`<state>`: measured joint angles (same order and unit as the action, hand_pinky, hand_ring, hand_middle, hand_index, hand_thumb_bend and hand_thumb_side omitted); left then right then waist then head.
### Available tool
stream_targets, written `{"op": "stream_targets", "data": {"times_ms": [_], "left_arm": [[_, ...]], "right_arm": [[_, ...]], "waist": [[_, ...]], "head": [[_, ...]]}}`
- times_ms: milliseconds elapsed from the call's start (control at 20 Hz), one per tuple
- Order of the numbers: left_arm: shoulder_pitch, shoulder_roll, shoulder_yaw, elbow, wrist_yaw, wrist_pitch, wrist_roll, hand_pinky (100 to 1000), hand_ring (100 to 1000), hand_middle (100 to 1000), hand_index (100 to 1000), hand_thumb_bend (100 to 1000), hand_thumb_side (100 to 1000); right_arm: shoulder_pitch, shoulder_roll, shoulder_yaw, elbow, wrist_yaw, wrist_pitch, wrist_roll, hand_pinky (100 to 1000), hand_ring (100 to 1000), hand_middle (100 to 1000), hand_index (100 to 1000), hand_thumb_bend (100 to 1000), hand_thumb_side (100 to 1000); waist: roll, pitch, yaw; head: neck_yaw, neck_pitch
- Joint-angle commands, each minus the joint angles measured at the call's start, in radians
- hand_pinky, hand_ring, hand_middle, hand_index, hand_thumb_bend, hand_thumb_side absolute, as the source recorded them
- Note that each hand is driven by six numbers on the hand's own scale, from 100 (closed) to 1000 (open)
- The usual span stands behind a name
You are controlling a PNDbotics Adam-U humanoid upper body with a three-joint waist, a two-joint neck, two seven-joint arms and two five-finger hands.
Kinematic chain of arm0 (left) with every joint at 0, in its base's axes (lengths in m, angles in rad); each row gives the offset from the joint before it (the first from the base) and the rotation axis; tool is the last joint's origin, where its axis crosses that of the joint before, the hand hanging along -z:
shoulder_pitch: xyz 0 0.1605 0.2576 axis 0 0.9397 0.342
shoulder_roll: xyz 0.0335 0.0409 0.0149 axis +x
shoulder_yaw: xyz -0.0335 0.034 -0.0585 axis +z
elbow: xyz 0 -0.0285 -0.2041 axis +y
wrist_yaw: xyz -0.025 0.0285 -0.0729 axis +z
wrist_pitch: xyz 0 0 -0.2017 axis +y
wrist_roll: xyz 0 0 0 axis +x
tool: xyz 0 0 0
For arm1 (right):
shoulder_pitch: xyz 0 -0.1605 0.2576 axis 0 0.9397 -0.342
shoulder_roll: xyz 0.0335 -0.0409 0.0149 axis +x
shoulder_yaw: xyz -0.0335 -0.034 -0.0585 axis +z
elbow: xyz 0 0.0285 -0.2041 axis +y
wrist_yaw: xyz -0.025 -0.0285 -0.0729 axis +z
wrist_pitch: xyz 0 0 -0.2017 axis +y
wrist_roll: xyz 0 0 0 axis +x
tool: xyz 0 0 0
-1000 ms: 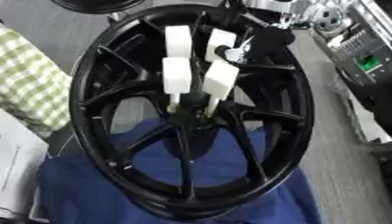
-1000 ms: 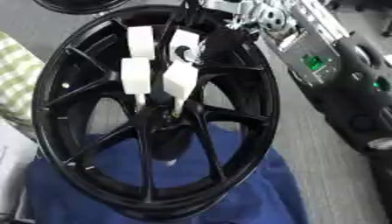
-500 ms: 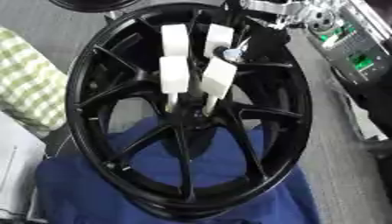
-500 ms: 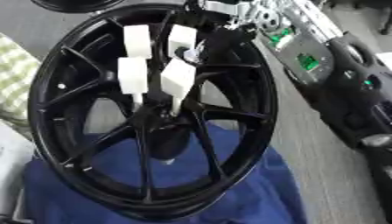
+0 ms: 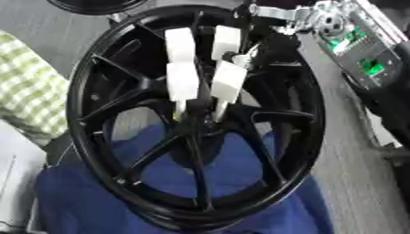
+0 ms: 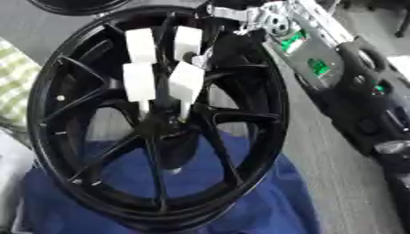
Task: Pull the pin out of the wheel hub.
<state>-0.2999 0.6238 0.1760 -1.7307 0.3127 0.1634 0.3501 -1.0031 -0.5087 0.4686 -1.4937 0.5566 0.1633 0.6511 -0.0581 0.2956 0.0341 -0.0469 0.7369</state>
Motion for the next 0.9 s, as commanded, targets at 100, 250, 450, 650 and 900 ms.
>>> {"op": "stream_targets", "data": {"times_ms": [100,250,450,650,900], "left_arm": [[-0.014,0.022,0.010,-0.017,-0.005,-0.001,0.005,704,697,506,725,175,724],[-0.014,0.022,0.010,-0.017,-0.005,0.000,0.006,704,696,506,725,174,725],[-0.014,0.020,0.012,-0.016,-0.005,0.002,0.008,704,696,506,725,173,726],[-0.014,0.019,0.013,-0.013,-0.005,0.005,0.008,704,696,506,724,171,727],[-0.015,0.019,0.015,-0.008,-0.004,0.009,0.012,704,695,506,722,169,725]], "right_arm": [[-0.021,-0.015,-0.016,-0.001,-0.044,0.036,-0.025,854,746,556,771,192,435],[-0.019,-0.016,-0.019,-0.002,-0.079,0.067,-0.051,849,735,531,750,138,393],[-0.012,-0.026,-0.027,-0.022,-0.154,0.116,-0.095,845,704,493,712,100,349],[-0.010,-0.033,-0.035,-0.047,-0.226,0.162,-0.128,846,676,460,673,100,356],[-0.018,-0.051,-0.063,-0.076,-0.344,0.210,-0.144,856,647,414,634,100,413]], "waist": [[0.007,-0.014,0.004],[0.007,-0.014,0.005],[0.007,-0.015,0.008],[0.007,-0.017,0.010],[0.007,-0.024,0.016]], "head": [[-0.008,-0.010],[-0.010,-0.007],[-0.011,-0.007],[-0.012,-0.007],[-0.019,-0.007]]}}
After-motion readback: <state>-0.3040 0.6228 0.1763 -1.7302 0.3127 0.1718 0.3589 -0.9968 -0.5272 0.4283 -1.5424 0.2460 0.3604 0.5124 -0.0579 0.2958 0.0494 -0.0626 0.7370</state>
